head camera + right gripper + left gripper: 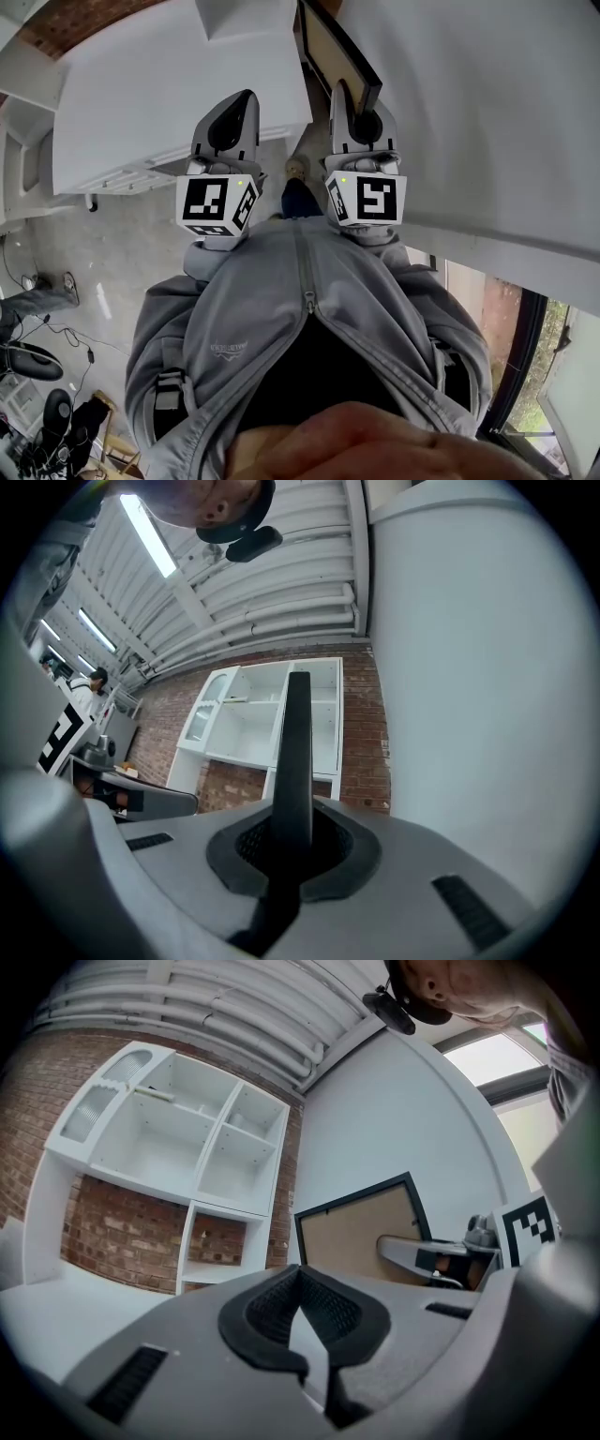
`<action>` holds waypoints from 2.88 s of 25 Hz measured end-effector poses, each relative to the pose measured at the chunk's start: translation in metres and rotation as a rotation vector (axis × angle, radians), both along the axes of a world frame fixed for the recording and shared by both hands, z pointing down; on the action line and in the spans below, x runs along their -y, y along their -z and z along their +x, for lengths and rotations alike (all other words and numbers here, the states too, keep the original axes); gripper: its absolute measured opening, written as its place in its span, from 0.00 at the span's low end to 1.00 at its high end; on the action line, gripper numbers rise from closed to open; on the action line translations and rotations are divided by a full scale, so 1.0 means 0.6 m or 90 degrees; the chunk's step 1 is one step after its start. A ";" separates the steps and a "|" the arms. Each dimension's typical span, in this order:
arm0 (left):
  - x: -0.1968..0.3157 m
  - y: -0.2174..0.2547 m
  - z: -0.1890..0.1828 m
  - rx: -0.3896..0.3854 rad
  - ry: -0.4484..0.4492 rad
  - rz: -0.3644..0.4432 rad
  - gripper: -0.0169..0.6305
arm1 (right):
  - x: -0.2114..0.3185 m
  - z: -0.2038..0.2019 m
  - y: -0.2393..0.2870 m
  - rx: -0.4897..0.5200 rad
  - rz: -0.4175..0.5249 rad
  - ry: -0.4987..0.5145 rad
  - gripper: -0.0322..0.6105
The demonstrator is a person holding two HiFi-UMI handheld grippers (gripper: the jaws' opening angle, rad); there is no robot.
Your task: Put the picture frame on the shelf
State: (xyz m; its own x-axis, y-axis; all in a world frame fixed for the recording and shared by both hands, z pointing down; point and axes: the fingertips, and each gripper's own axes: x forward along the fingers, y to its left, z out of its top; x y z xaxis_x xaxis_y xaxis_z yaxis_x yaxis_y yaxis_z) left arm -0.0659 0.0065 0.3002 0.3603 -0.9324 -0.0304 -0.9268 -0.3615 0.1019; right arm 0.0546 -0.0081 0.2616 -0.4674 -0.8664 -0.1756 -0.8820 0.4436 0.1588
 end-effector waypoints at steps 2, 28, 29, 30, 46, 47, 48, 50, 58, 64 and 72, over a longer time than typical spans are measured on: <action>0.016 -0.002 -0.002 0.001 0.001 -0.003 0.04 | 0.018 -0.004 -0.002 0.001 -0.001 0.003 0.10; 0.299 -0.007 0.009 0.013 0.059 -0.010 0.04 | 0.324 -0.011 -0.022 -0.012 -0.006 0.083 0.10; 0.309 -0.007 0.010 0.014 0.061 -0.009 0.04 | 0.334 -0.011 -0.024 -0.013 -0.004 0.086 0.10; 0.320 -0.008 0.012 0.015 0.063 -0.008 0.04 | 0.345 -0.012 -0.027 -0.013 -0.003 0.089 0.10; 0.417 -0.034 -0.016 0.022 0.099 -0.016 0.04 | 0.451 -0.069 -0.065 -0.013 -0.002 0.143 0.10; 0.418 -0.034 -0.018 0.022 0.097 -0.017 0.04 | 0.452 -0.072 -0.066 -0.014 -0.003 0.141 0.10; 0.419 -0.033 -0.020 0.020 0.093 -0.018 0.04 | 0.454 -0.076 -0.066 -0.017 -0.004 0.139 0.10; 0.425 -0.032 -0.029 0.018 0.084 -0.021 0.04 | 0.459 -0.088 -0.065 -0.022 -0.005 0.133 0.10; 0.465 -0.029 -0.063 0.017 0.056 -0.025 0.04 | 0.492 -0.127 -0.067 -0.027 -0.010 0.104 0.10; 0.500 -0.044 -0.063 0.021 0.035 -0.028 0.04 | 0.524 -0.145 -0.082 -0.046 0.015 0.092 0.10; 0.545 -0.056 -0.092 0.009 0.015 -0.047 0.04 | 0.565 -0.187 -0.119 -0.201 0.023 0.075 0.10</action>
State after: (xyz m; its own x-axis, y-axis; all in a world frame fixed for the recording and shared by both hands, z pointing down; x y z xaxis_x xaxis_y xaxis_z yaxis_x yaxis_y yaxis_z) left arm -0.1211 -0.3205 0.3340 0.3378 -0.9402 0.0439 -0.9366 -0.3312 0.1140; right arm -0.0579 -0.3473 0.3327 -0.6000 -0.7992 -0.0355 -0.7301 0.5289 0.4327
